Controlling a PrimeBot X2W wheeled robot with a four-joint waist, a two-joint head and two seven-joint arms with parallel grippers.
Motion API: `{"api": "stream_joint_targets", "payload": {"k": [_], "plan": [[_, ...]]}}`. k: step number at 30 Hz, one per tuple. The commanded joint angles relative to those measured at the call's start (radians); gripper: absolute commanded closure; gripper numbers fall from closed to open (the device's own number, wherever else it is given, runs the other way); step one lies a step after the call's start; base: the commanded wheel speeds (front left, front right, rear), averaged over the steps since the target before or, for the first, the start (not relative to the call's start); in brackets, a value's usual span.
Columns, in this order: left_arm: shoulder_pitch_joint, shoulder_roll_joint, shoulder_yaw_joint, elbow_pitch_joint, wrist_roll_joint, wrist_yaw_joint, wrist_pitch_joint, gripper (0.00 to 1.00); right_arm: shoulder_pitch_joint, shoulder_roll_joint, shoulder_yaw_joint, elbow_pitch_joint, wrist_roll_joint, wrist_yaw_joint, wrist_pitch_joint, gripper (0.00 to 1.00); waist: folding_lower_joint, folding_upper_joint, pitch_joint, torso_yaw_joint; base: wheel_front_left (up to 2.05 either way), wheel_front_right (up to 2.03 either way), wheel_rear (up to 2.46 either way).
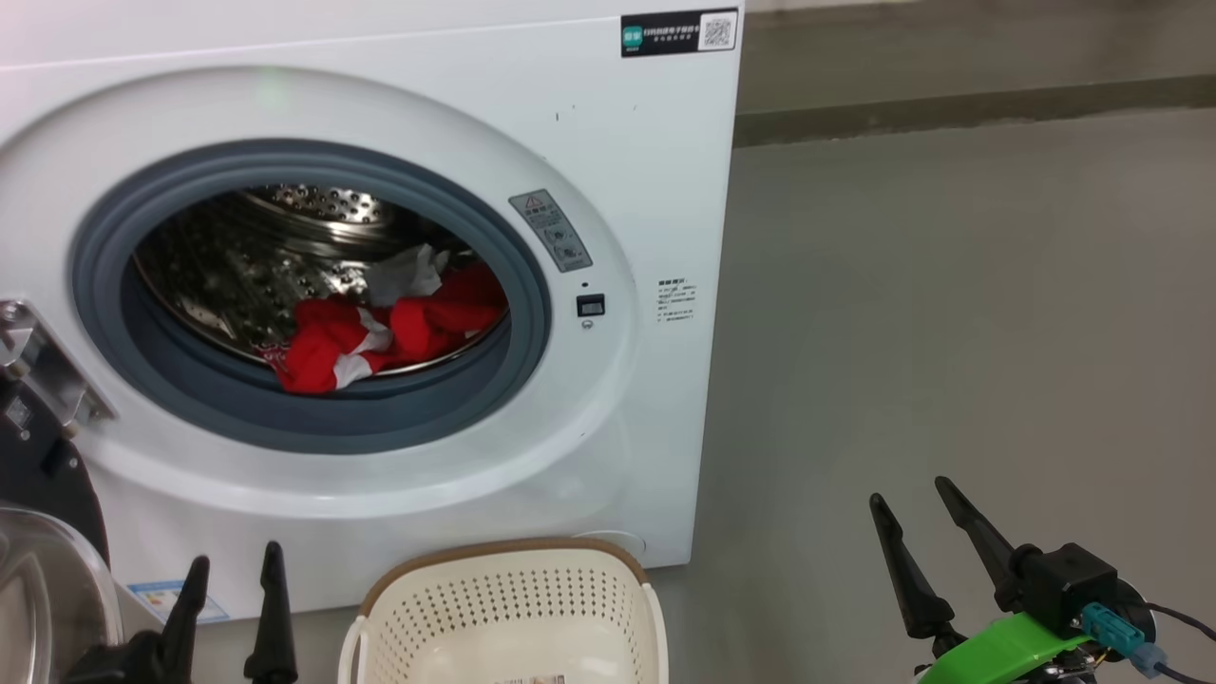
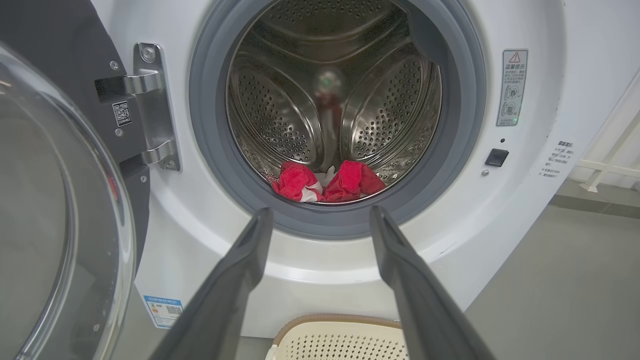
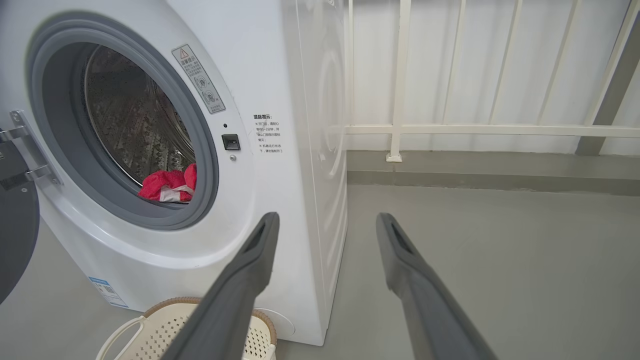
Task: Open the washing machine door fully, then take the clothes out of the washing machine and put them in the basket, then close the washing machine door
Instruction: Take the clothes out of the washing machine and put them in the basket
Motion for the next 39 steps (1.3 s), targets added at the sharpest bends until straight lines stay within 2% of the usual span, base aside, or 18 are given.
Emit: {"api": "stream_joint_targets", "payload": {"k": [1, 12, 25, 32, 39], "plan": [[-0.059, 0.018, 0.034, -0.010, -0.001, -0.008, -0.012, 0.00, -0.023, -0.015, 0.021, -0.027, 0.001, 0.007, -0.006, 0.00, 0.0000, 0.0000, 0.016, 0.010, 0.00, 0.00, 0.00], [-0.209, 0.031, 0.015, 0.060, 0.013, 0.004, -0.012, 0.00, -0.061, -0.018, 0.029, -0.031, -0.006, 0.007, -0.006, 0.00, 0.0000, 0.0000, 0.104, 0.030, 0.00, 0.00, 0.00], [-0.510, 0.026, -0.025, 0.254, 0.005, -0.030, -0.008, 0.00, -0.160, -0.042, 0.020, -0.060, -0.021, 0.007, -0.006, 0.00, 0.0000, 0.0000, 0.295, 0.051, 0.00, 0.00, 0.00], [-0.697, 0.051, -0.025, 0.384, 0.021, -0.047, -0.012, 0.00, -0.231, -0.058, 0.016, -0.085, -0.028, 0.007, -0.006, 0.00, 0.0000, 0.0000, 0.403, 0.050, 0.00, 0.00, 0.00], [-0.818, 0.071, -0.024, 0.446, 0.045, -0.061, -0.012, 0.00, -0.264, -0.052, 0.012, -0.097, -0.030, 0.007, -0.006, 0.00, 0.0000, 0.0000, 0.473, 0.034, 0.00, 0.00, 0.00]]}}
